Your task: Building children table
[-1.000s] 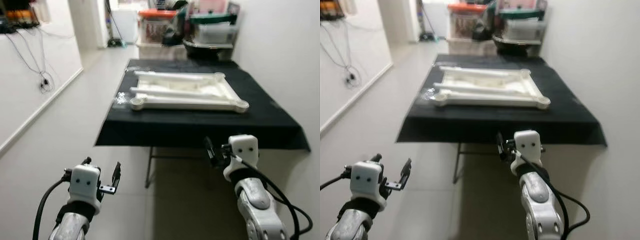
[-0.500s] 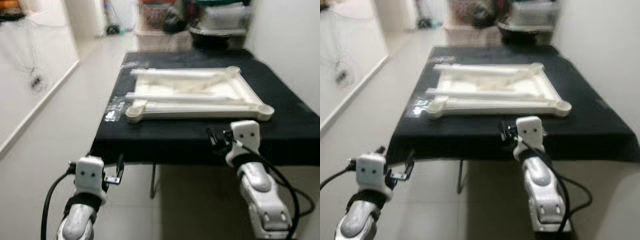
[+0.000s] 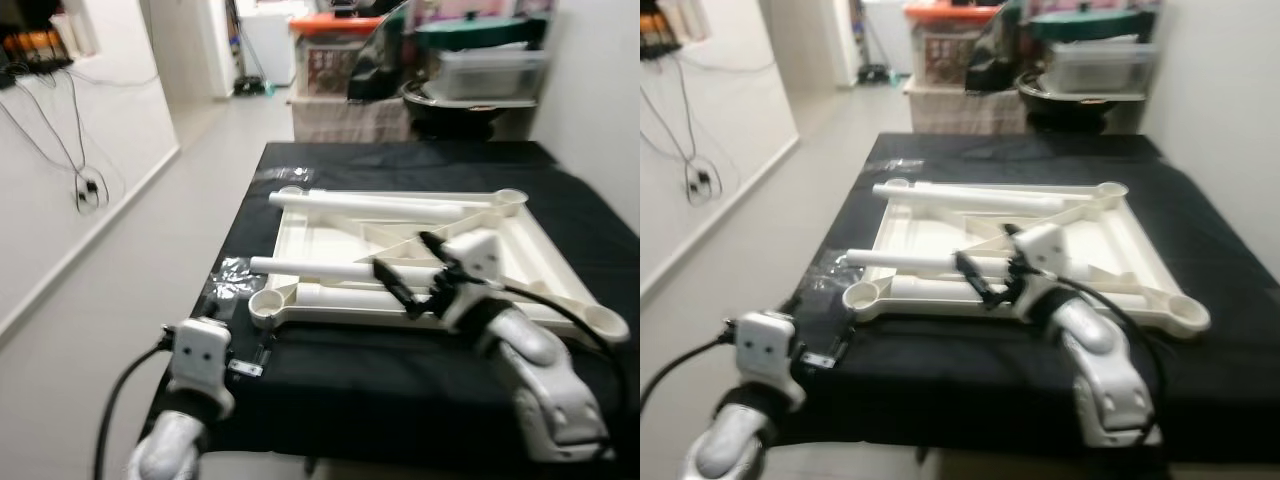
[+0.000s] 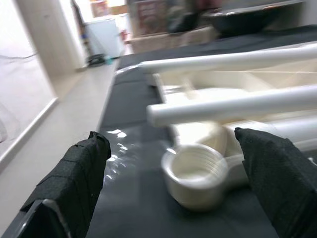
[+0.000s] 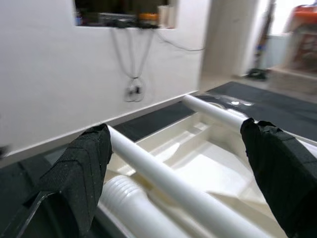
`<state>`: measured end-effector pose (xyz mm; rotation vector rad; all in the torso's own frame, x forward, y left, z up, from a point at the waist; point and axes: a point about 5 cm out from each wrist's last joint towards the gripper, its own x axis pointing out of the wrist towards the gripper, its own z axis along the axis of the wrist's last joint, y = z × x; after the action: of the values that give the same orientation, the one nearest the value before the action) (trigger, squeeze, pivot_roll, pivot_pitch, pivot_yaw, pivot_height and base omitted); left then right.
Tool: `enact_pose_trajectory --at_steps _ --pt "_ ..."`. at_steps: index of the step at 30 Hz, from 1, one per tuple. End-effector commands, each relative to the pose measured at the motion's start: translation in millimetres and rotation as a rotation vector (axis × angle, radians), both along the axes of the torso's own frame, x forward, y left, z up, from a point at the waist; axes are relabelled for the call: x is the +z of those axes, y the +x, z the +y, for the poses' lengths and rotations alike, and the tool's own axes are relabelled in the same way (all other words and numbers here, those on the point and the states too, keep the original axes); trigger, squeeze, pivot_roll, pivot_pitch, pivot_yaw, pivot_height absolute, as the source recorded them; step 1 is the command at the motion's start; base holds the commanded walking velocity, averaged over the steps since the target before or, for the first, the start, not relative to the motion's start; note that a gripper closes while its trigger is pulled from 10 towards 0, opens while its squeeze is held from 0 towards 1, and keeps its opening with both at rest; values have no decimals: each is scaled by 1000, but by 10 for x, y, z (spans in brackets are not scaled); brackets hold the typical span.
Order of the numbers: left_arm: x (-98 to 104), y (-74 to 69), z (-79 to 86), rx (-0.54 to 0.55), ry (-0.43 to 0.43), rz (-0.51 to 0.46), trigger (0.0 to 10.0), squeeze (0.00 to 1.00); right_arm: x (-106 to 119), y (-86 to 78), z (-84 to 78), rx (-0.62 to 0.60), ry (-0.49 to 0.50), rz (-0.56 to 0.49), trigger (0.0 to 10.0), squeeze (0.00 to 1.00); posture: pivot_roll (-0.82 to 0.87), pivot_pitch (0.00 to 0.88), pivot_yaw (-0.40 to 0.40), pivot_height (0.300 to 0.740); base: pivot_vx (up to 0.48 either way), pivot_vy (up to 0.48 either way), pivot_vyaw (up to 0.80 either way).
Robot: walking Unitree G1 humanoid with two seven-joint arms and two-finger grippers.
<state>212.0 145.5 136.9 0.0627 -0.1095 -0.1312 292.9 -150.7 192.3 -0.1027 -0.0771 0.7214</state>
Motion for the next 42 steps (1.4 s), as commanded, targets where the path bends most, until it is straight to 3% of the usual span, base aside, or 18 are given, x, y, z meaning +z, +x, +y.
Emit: enact_pose_trajectory --at_steps 1,8,10,11,13,15,22,25,33,38,42 --pt "-2 -8 -44 -13 -7 1 10000 0 10 45 -59 19 2 30 10000 0 24 0 -39 740 319 0 0" --pt "-21 -2 -59 -14 -5 11 10000 0 80 153 24 186 -41 61 10000 0 37 0 -45 740 44 0 0" --pt "-42 1 -69 -17 0 21 10000 0 96 158 96 305 -66 92 10000 0 40 0 -47 740 0 0 0" --pt "-42 1 -69 -17 0 21 10000 0 96 158 96 305 -66 92 10000 0 40 0 -47 740 0 0 0" --pt "-24 0 -71 -17 -10 8 10000 0 127 149 211 469 -134 114 10000 0 50 0 -55 740 0 0 0" --pt "-38 -29 -58 -13 -18 17 10000 0 113 246 304 477 -177 113 10000 0 61 0 -60 740 0 0 0" --pt "-158 -167 -72 -38 -13 78 10000 0 33 347 475 535 -241 125 10000 0 88 0 -76 740 0 0 0" --pt "-252 -290 -54 -55 -22 132 10000 0 -79 557 630 448 -322 145 10000 0 122 0 -100 740 0 0 0" --pt "-264 -291 -86 -73 -7 133 10000 0 -208 685 744 436 -391 197 10000 0 148 0 -125 740 0 0 0" --pt "-253 -284 -106 -82 -6 128 10000 0 -264 652 774 506 -419 221 10000 0 147 0 -124 740 0 0 0" --pt "-235 -265 -115 -89 -7 124 10000 0 -351 717 769 413 -403 265 10000 0 135 0 -112 740 0 0 0"
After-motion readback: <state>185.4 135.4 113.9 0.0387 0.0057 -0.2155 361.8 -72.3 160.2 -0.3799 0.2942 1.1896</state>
